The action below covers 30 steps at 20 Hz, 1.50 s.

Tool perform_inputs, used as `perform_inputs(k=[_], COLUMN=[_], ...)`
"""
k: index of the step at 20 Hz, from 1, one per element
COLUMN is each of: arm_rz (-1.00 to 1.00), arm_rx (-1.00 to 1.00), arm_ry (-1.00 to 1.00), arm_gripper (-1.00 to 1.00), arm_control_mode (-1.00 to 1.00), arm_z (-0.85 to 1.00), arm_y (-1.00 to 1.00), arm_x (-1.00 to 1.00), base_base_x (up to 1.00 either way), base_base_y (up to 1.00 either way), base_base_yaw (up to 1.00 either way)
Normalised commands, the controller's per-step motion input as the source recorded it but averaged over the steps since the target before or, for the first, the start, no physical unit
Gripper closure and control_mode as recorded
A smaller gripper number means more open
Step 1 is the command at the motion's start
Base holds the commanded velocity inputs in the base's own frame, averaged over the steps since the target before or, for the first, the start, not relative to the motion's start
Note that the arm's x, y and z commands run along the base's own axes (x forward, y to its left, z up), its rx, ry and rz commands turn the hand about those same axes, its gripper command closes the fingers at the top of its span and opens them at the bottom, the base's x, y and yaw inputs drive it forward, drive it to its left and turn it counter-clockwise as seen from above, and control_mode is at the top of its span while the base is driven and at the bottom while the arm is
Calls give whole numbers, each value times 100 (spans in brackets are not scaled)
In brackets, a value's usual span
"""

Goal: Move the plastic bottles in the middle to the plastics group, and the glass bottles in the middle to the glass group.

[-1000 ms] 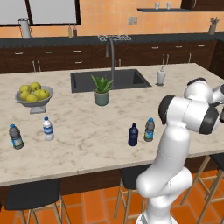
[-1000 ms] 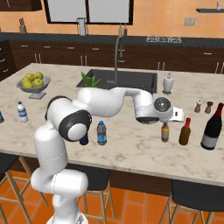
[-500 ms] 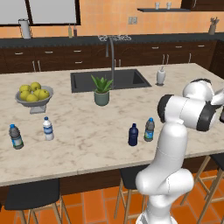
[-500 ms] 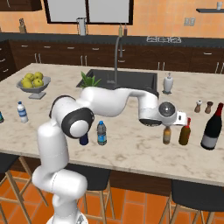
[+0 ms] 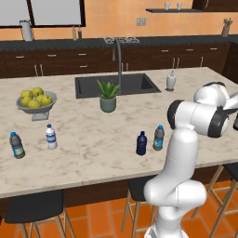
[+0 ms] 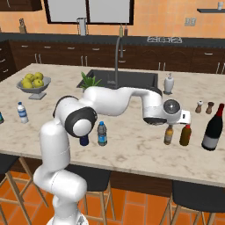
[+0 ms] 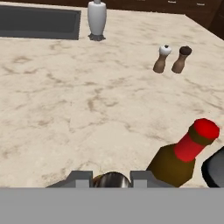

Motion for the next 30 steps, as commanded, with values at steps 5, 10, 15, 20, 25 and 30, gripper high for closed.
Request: perform_inputs(k=[5,10,15,20,25,30], arm_rz=[0,0,0,0,0,0], arm_rx=[0,0,0,0,0,0], arm_ry=[1,0,0,0,0,-1], arm_gripper=[100,100,-100,-100,-100,-100], arm_control_mode=[-100,-100,-100,-100,-100,-100], arm_z=[0,0,0,0,1,24], arm_y=[1,0,0,0,0,0], arm_x=[0,0,0,0,0,0], base_base_x=[0,0,0,0,0,0], base_base_y=[0,0,0,0,0,0], base_base_yaw=[0,0,0,0,0,0])
